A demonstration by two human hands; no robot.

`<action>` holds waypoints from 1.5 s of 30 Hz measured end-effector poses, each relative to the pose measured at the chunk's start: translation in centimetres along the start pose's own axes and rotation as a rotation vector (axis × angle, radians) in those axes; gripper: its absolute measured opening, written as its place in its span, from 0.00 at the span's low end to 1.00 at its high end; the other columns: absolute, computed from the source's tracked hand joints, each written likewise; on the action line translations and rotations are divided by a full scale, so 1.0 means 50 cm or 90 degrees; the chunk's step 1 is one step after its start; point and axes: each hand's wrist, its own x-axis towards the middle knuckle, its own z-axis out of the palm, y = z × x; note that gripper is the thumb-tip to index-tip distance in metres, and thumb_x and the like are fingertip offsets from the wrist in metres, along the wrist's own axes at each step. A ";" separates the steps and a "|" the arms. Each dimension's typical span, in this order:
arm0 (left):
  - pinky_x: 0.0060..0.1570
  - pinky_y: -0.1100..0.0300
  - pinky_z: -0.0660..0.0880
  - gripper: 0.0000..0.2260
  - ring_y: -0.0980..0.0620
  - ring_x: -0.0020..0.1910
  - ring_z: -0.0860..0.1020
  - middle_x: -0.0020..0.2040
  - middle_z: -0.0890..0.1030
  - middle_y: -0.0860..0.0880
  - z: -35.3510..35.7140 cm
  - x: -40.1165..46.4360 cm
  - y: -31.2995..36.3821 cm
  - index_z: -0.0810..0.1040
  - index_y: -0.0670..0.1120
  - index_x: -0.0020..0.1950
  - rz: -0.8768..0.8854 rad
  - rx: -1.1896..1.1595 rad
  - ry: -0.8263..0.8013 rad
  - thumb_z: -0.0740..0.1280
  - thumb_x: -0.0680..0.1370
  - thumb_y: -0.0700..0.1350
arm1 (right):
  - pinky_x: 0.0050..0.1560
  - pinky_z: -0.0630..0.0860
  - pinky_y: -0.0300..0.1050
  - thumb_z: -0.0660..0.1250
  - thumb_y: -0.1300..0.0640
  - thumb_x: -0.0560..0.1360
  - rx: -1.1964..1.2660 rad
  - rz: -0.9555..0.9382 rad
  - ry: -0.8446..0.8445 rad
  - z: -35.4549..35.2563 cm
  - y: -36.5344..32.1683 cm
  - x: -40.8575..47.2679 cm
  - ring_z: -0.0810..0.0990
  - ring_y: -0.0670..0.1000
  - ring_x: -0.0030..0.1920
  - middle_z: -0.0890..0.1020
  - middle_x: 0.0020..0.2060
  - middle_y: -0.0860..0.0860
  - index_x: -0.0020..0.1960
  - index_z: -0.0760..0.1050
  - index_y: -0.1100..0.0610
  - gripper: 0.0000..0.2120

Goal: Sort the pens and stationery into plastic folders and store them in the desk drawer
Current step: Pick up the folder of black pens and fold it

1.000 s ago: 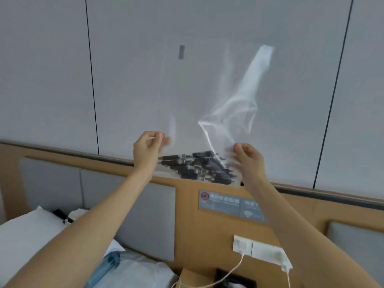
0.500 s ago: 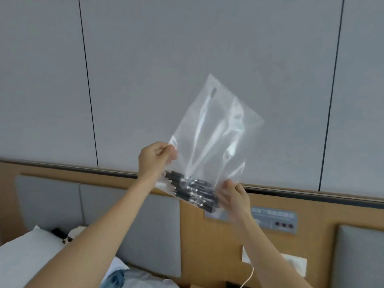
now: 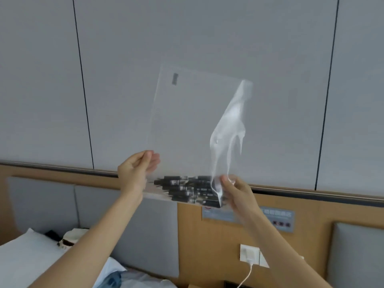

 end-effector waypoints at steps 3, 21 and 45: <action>0.41 0.62 0.80 0.05 0.51 0.41 0.84 0.40 0.85 0.49 0.002 -0.005 0.006 0.78 0.41 0.48 -0.016 -0.020 -0.061 0.63 0.79 0.41 | 0.29 0.73 0.45 0.68 0.54 0.71 0.020 -0.041 0.017 -0.018 -0.018 0.009 0.75 0.53 0.30 0.80 0.34 0.56 0.42 0.78 0.59 0.08; 0.61 0.34 0.67 0.13 0.46 0.56 0.80 0.51 0.84 0.45 -0.016 -0.005 -0.016 0.84 0.55 0.51 -0.132 0.260 -0.420 0.64 0.79 0.40 | 0.42 0.81 0.45 0.67 0.65 0.72 -0.029 0.155 -0.239 -0.091 -0.114 0.026 0.82 0.55 0.46 0.79 0.59 0.62 0.66 0.73 0.54 0.23; 0.34 0.57 0.81 0.11 0.50 0.46 0.83 0.52 0.84 0.44 -0.052 -0.082 -0.164 0.79 0.43 0.56 -0.312 0.019 -0.324 0.60 0.78 0.33 | 0.45 0.79 0.37 0.61 0.77 0.73 0.009 0.049 -0.116 -0.109 -0.025 0.008 0.84 0.50 0.47 0.85 0.46 0.56 0.54 0.79 0.63 0.16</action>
